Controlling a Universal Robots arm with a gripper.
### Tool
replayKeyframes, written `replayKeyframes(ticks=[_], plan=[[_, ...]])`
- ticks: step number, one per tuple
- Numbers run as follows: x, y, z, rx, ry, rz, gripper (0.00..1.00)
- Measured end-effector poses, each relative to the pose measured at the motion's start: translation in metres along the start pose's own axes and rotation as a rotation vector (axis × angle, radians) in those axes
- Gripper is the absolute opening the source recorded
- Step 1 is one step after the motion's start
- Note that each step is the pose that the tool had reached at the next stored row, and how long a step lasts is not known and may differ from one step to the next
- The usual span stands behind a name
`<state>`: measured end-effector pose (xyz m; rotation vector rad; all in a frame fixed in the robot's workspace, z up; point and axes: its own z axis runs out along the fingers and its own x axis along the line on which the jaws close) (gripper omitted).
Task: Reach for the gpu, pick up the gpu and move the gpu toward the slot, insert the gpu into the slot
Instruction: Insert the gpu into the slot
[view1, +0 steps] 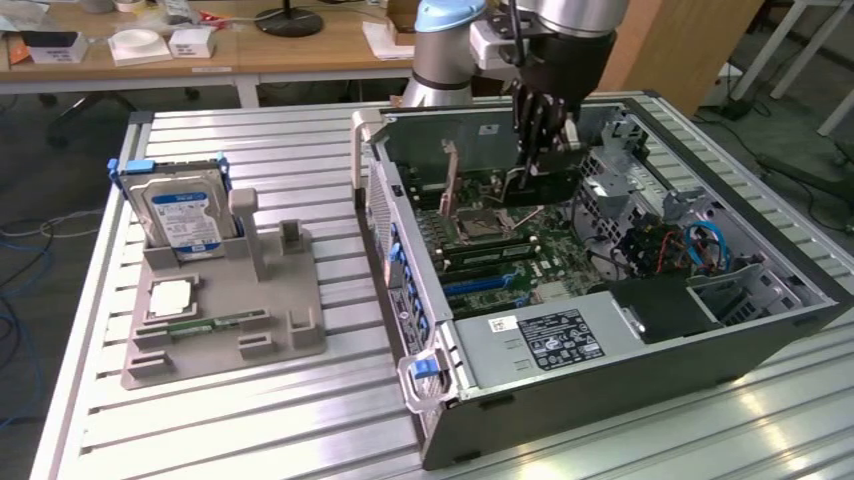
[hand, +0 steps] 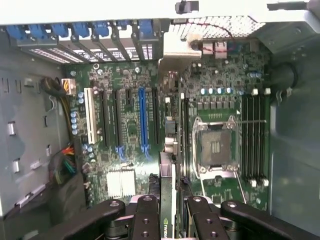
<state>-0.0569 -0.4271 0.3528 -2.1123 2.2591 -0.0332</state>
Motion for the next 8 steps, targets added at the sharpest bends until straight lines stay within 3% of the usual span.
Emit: replayKeyframes(ticks=[4, 8], plan=[[0.0028, 0.0005, 0.0064, -0.0110, -0.0002, -0.019, 0.26], [0.0029, 0.0008, 0.0116, -0.0165, -0.0030, -0.088, 0.26]])
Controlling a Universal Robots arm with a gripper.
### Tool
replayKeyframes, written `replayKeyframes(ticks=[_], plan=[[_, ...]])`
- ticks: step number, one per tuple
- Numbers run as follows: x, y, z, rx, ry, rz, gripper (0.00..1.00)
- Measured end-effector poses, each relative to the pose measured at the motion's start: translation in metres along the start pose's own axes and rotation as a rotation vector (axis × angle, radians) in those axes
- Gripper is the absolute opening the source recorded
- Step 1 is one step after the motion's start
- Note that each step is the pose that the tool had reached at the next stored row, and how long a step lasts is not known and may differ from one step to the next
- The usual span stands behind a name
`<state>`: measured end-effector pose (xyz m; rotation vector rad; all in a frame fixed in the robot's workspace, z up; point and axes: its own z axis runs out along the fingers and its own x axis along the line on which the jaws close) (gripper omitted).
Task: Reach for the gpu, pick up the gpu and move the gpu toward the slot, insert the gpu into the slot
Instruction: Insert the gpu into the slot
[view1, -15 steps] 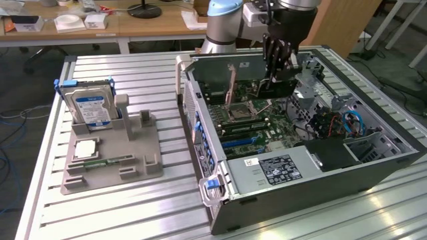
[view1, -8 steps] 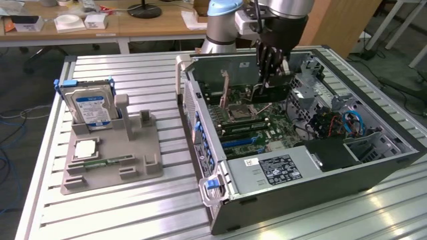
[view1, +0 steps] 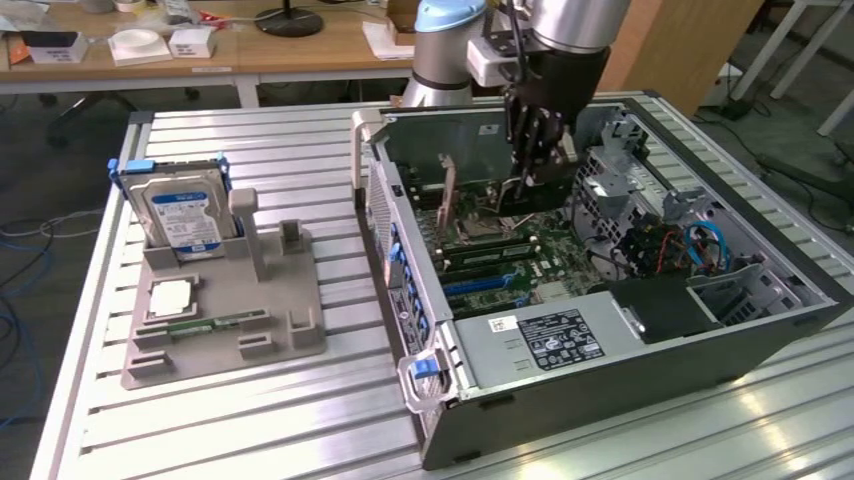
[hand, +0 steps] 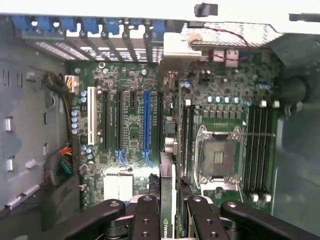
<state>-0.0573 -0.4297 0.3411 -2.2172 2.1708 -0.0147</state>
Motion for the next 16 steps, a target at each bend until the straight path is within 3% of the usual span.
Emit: replayKeyframes(ticks=[4, 16], plan=[[0.003, 0.0001, 0.0044, -0.0015, 0.0059, -0.009, 0.26], [0.021, 0.0012, 0.0222, -0.0069, 0.0058, -0.009, 0.26]])
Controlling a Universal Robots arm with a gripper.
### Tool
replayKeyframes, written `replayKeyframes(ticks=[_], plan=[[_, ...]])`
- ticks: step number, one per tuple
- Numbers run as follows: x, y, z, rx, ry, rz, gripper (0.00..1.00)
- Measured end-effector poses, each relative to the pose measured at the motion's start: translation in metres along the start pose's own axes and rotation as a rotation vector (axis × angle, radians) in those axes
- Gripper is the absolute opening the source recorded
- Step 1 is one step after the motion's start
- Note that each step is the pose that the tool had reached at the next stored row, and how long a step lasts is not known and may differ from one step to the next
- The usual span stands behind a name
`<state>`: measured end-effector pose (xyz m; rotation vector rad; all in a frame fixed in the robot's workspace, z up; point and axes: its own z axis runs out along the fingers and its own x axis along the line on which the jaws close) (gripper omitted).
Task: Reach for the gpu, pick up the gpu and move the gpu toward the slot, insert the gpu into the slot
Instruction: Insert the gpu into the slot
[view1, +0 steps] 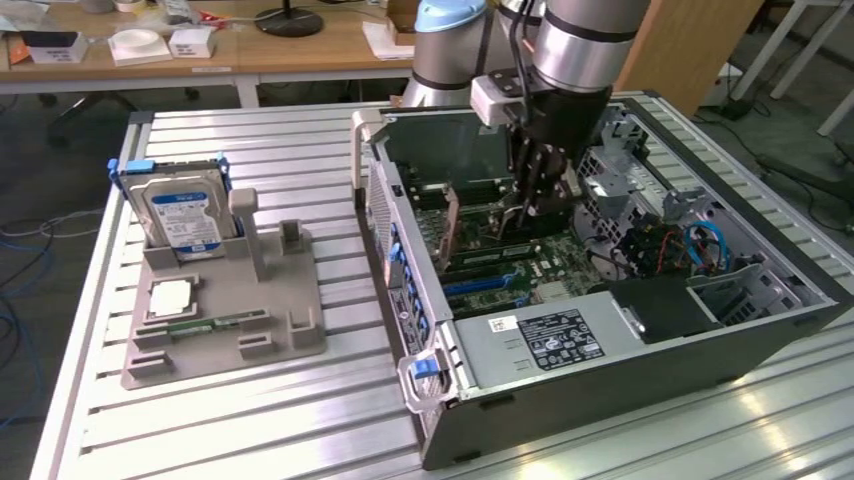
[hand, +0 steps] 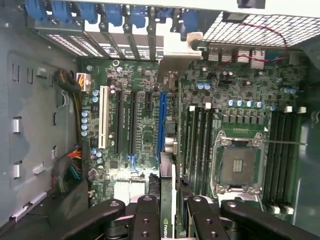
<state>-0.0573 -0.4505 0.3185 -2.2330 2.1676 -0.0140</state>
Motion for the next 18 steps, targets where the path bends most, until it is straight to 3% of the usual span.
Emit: replayKeyframes(ticks=[6, 12, 18], plan=[[0.000, 0.0110, 0.0102, -0.0050, 0.0003, 0.000, 0.26], [0.006, 0.0123, 0.0207, -0.0060, 0.0004, 0.000, 0.26], [0.006, 0.0217, 0.0303, -0.0071, 0.0004, 0.000, 0.26]])
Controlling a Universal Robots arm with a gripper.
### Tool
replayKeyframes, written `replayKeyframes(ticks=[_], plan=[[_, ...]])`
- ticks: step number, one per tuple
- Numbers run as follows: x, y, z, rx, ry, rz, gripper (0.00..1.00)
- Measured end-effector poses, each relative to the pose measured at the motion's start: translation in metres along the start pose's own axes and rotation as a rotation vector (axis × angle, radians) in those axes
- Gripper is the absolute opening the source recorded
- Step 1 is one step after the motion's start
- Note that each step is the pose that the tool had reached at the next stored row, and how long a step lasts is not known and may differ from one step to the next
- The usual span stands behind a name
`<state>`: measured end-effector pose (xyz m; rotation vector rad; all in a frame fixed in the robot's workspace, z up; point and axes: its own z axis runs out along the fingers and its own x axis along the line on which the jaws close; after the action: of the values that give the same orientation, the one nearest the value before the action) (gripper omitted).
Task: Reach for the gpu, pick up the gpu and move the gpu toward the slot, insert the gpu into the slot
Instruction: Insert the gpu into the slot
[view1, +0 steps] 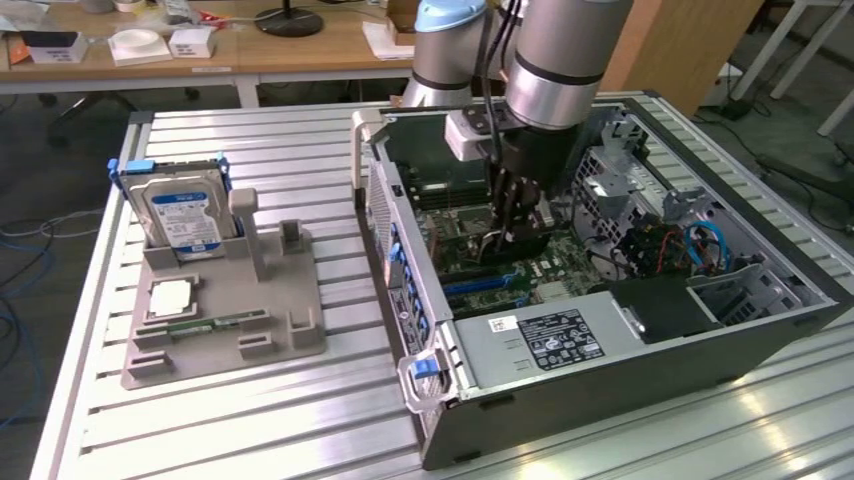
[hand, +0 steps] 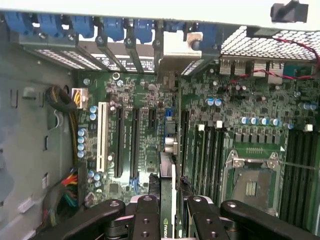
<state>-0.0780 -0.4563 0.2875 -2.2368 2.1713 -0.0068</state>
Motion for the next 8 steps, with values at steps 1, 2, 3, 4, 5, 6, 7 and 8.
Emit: replayKeyframes(ticks=[1, 2, 3, 4, 5, 6, 7, 8], plan=[[0.0000, 0.0008, 0.0014, -0.0001, 0.0000, 0.000, 0.26], [0.0000, 0.0013, 0.0027, -0.0001, 0.0000, 0.000, 0.26], [0.0000, 0.0016, 0.0041, -0.0002, 0.0000, 0.000, 0.26], [0.0000, 0.0019, 0.0054, -0.0004, 0.0001, 0.000, 0.26], [0.0001, 0.0022, 0.0068, -0.0006, 0.0000, 0.000, 0.26], [0.0002, 0.0025, 0.0083, -0.0009, 0.0000, 0.000, 0.26], [0.0003, 0.0029, 0.0097, -0.0011, 0.0000, 0.000, 0.26], [0.0003, 0.0038, 0.0111, -0.0012, 0.0000, 0.000, 0.26]])
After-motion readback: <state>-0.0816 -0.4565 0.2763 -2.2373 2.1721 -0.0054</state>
